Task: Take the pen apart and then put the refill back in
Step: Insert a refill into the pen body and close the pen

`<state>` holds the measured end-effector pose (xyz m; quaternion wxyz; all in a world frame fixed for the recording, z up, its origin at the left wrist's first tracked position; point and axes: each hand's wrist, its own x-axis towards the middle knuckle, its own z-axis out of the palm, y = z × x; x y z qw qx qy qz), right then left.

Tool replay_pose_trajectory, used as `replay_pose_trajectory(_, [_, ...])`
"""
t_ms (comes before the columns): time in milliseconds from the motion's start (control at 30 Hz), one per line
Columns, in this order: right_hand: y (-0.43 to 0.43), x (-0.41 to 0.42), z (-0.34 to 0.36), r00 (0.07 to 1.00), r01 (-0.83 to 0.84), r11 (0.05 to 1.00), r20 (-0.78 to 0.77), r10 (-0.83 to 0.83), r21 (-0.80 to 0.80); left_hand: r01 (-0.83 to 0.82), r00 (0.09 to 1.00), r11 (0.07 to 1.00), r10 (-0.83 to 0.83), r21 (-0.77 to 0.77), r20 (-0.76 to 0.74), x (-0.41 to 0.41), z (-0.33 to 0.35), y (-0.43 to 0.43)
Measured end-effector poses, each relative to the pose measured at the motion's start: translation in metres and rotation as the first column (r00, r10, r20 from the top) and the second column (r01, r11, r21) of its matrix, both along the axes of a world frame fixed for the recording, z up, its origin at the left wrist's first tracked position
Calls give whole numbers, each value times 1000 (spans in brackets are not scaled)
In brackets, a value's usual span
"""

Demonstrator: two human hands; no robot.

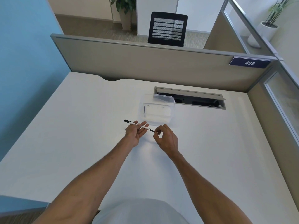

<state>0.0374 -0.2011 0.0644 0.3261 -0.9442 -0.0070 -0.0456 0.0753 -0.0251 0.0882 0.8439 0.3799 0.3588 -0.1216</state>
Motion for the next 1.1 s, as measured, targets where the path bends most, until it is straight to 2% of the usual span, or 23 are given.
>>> replay_pose_trajectory(667, [3, 2, 3, 1000, -18, 1000, -20, 18, 11, 61, 998, 998, -62, 15, 15, -3, -1, -3])
replay_pose_trajectory(1100, [1, 6, 3, 999, -2, 995, -43, 6, 101, 139, 989, 990, -138, -19, 42, -6, 2, -7])
